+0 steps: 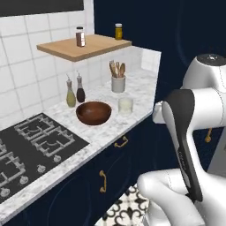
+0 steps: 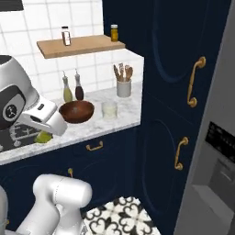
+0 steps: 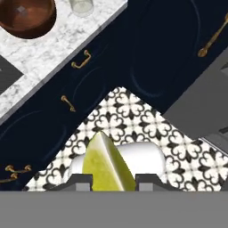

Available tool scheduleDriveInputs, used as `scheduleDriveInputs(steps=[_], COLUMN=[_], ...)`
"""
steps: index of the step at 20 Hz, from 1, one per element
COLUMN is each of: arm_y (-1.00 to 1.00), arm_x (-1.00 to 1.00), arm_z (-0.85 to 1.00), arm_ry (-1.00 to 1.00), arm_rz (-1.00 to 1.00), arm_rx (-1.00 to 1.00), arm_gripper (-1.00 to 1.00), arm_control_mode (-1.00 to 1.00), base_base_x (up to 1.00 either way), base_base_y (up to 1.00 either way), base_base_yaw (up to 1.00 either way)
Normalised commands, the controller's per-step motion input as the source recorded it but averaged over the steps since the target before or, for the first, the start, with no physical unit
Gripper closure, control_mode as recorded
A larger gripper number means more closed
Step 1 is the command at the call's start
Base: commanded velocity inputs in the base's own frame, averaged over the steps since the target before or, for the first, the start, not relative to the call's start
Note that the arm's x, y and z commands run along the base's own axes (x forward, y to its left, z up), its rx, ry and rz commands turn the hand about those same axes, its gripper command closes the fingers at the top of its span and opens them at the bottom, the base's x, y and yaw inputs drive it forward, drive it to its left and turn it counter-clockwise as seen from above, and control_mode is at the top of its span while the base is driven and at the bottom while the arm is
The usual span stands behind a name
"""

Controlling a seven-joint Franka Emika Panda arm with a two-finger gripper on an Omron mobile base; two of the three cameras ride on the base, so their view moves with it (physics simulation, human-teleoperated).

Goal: Grab a lemon wedge from the fridge and one ice cube from the ice bowl, and put them in the glass of lemonade.

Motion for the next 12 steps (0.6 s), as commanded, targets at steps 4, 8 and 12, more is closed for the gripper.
scheduleDriveInputs(steps=[4,8,12], arm_y=[0.0,0.0,0.0], arm_x=[0.0,0.0,0.0], arm_z=[0.0,0.0,0.0], arm_ry=[0.0,0.0,0.0], arm_rz=[0.0,0.0,0.0], arm_rx=[0.0,0.0,0.0], arm_gripper=[1.0,1.0,1.0], arm_control_mode=[1.0,1.0,1.0], base_base_x=[0.84,0.94,0.8], base_base_y=[-0.17,-0.42,-0.34], base_base_yaw=[0.44,0.1,-0.04])
